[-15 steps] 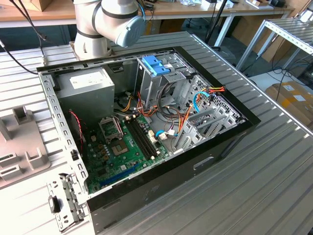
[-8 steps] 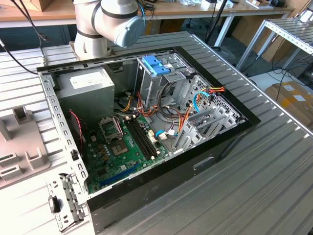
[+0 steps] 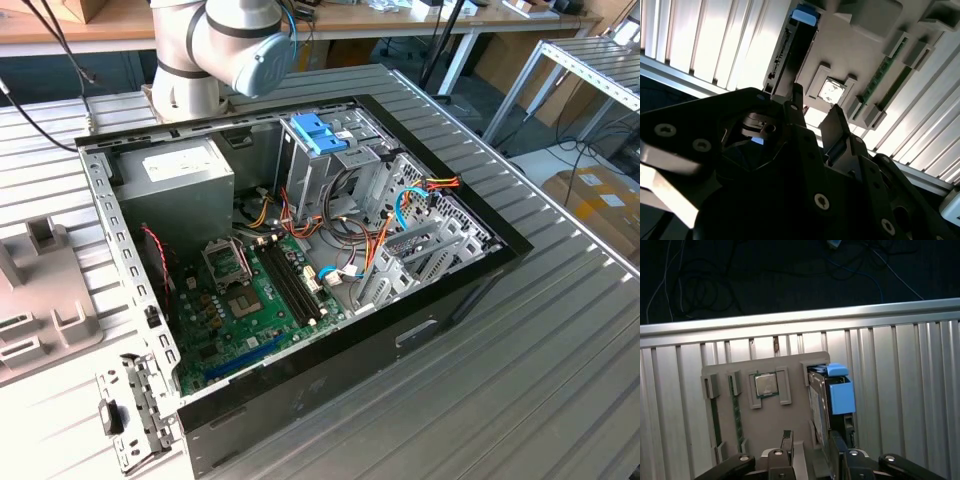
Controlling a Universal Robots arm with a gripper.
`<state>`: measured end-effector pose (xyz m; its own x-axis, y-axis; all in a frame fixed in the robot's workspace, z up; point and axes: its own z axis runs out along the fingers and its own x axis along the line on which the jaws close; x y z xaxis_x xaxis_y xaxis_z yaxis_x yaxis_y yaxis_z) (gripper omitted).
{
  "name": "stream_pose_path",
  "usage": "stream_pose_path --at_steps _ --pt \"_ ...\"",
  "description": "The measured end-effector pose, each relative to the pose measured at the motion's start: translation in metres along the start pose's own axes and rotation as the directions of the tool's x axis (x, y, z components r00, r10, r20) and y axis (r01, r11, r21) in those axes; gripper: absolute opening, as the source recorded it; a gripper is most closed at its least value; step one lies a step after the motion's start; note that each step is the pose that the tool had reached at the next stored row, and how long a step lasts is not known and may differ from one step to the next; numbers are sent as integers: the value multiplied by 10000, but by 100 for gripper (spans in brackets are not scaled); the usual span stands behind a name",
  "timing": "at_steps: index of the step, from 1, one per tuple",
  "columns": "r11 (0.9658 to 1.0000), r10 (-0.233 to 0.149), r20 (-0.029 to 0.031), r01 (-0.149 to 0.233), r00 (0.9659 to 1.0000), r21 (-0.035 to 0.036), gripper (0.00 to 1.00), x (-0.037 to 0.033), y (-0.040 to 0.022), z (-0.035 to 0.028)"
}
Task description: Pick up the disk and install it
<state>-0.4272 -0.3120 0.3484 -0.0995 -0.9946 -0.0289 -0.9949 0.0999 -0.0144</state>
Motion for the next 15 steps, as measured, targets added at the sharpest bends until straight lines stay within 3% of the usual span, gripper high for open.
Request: stream_pose_path --at_steps 8,15 --pt "10000 1 -1 -1 10000 -1 42 -77 43 16" --pt "10000 0 0 0 10000 1 42 -101 80 29"
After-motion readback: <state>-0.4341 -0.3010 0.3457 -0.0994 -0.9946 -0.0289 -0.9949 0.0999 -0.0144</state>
